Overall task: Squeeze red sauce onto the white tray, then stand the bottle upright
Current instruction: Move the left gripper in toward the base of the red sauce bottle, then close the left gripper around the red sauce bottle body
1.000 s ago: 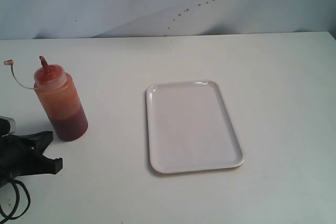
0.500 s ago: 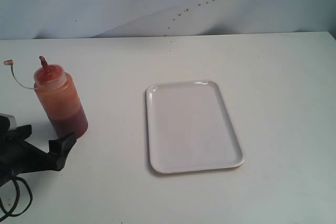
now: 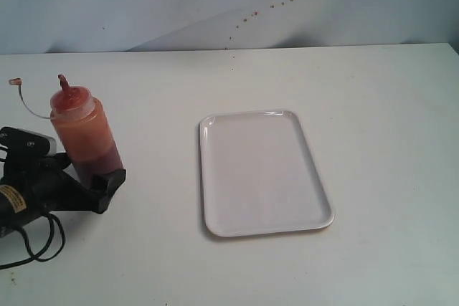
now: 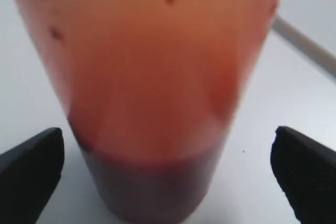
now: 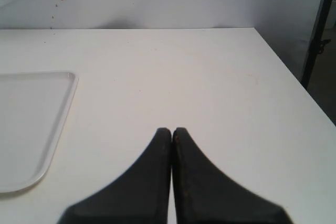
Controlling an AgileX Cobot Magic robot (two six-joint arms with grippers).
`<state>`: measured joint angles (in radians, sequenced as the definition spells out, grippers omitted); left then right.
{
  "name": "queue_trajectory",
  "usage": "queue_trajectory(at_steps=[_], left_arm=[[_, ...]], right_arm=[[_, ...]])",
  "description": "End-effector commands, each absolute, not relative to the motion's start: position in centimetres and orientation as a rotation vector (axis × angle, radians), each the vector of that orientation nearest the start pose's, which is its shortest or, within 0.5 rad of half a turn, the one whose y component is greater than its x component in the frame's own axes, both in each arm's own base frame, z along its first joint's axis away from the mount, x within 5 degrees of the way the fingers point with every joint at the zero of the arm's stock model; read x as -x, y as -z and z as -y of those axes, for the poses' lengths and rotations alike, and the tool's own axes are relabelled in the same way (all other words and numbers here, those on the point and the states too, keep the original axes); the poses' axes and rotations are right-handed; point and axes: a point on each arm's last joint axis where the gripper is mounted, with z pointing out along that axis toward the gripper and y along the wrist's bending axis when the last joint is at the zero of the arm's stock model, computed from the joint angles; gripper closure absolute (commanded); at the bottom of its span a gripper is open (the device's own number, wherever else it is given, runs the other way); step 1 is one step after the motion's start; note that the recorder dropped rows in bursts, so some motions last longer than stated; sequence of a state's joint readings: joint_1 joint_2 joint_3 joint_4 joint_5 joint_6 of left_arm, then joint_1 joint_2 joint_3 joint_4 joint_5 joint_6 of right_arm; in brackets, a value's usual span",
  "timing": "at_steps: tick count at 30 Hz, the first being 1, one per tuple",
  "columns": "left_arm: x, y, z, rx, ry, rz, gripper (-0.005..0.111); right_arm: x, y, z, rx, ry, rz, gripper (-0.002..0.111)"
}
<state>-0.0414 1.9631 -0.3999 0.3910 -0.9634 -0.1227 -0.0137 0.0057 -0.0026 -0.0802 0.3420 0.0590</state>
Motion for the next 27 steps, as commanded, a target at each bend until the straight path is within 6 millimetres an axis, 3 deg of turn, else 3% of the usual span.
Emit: queue_trajectory(at_steps=[1, 9, 27], left_arm=[[-27.4, -7.2, 4.0, -0.347, 0.304, -2.062, 0.003], [-29.3, -5.7, 4.7, -0.440, 0.349, -2.046, 0.003], [-30.3, -6.4, 5.0, -0.501, 0.337, -1.952, 0.003]], right_arm=[[-5.3, -18.3, 0.3, -0.027, 0.043, -1.823, 0.108], [-5.3, -18.3, 0.3, -0.027, 0.043, -1.823, 0.108], [-5.3, -18.3, 0.3, -0.027, 0.043, -1.823, 0.108]])
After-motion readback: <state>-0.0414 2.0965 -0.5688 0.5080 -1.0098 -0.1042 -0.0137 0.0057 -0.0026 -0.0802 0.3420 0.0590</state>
